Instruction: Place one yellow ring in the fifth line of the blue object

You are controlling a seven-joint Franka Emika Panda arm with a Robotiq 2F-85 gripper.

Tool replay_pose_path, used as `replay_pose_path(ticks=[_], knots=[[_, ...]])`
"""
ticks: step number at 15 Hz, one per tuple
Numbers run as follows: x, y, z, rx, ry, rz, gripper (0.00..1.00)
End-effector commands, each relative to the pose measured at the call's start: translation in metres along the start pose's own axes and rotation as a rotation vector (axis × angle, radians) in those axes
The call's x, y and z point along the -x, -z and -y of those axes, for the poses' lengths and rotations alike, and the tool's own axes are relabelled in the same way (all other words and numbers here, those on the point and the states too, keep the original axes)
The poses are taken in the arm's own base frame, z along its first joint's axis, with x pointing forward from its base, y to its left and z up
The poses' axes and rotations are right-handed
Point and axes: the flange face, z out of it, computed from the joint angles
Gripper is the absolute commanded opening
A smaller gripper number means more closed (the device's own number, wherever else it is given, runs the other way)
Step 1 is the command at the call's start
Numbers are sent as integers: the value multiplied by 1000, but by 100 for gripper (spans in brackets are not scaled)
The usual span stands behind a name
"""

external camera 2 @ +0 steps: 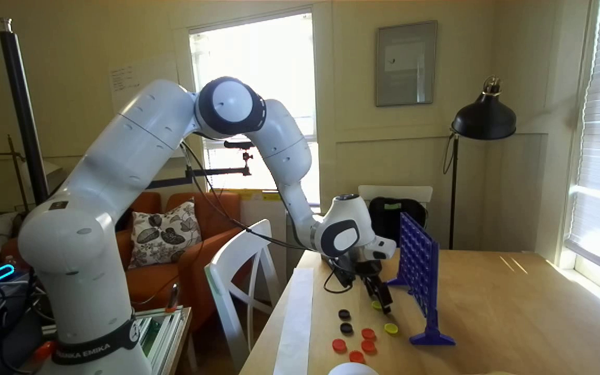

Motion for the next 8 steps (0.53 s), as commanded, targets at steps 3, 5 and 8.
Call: replay_pose_path(ticks=[3,5,8], knots=[[6,6,-8,7,0,21,74],[5,6,-8,7,1,22,71],[4,11,-9,4,2,22,50]])
